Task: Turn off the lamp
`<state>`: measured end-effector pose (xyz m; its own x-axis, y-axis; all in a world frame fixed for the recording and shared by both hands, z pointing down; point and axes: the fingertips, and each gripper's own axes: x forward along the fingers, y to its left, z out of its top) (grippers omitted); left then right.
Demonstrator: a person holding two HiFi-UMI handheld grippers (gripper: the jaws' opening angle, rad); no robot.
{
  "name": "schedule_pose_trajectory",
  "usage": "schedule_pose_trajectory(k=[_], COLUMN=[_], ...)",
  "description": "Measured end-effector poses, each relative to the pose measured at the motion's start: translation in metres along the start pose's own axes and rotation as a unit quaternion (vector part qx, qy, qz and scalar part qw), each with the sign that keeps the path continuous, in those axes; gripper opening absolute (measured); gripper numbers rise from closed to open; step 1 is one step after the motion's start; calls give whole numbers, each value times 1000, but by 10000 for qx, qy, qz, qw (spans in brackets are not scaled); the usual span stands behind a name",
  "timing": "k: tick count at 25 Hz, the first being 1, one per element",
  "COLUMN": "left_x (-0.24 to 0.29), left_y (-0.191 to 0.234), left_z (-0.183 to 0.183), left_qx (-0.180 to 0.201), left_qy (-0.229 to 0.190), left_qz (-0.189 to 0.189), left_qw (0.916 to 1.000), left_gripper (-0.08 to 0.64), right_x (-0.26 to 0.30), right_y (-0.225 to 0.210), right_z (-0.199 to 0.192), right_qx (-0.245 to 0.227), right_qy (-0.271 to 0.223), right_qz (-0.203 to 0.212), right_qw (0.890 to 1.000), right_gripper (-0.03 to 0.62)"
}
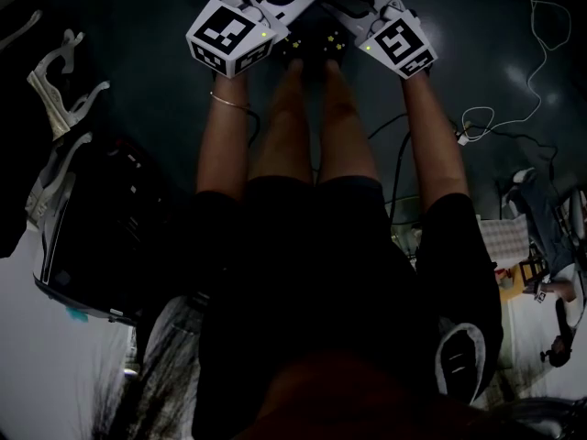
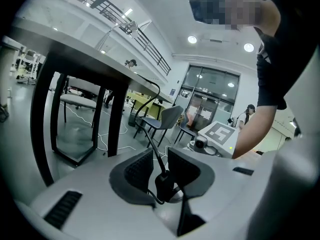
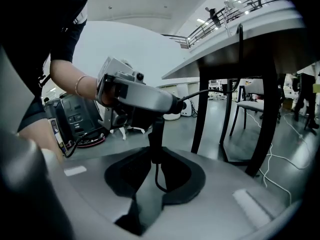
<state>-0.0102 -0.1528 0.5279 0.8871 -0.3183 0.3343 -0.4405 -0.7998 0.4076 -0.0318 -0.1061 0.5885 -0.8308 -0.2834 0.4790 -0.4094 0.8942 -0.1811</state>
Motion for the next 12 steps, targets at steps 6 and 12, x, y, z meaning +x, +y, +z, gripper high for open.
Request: schedule_pose_trajectory(k=[6,12], left_x=[5,13], left_y=[0,-3], left_z=[1,-2], left_qx=[-79,-200], left_qy=[-68,-51], left_qz=[-38,-101], left_qw=[9999,9997], left_gripper=[56,25], right_x=[-2,-5], right_y=[-2,-9], right_z=[-6,-15], right_qx=[53,146], right_qy=[45,39], right_qz=[-30,-205], right_qw=[10000,9997], right_gripper=[63,66])
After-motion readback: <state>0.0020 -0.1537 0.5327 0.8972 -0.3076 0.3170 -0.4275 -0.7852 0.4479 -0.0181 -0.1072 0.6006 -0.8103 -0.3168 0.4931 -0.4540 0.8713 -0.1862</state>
